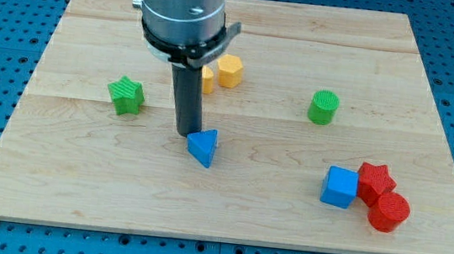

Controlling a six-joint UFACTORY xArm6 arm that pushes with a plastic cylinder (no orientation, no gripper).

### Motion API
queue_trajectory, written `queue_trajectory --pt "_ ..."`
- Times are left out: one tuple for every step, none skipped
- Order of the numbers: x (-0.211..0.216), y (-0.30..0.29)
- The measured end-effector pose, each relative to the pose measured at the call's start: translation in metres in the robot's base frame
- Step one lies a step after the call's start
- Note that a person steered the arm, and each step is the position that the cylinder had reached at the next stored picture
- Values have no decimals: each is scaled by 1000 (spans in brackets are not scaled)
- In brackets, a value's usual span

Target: Move the green circle parallel to the green star

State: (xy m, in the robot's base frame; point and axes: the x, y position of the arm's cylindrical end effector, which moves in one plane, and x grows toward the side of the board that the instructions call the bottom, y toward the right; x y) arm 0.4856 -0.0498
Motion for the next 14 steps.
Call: queue_trajectory --pt "2 -59" --pt "24 35" --pt "22 157" --pt "15 133" --pt "-10 126" --pt "-25 230" --pt "-25 322" --pt "-66 210" --pt "-77 84" --pt "-76 114" --pt "-76 120" --pt "-76 120" --pt "-76 107" --pt "-76 85"
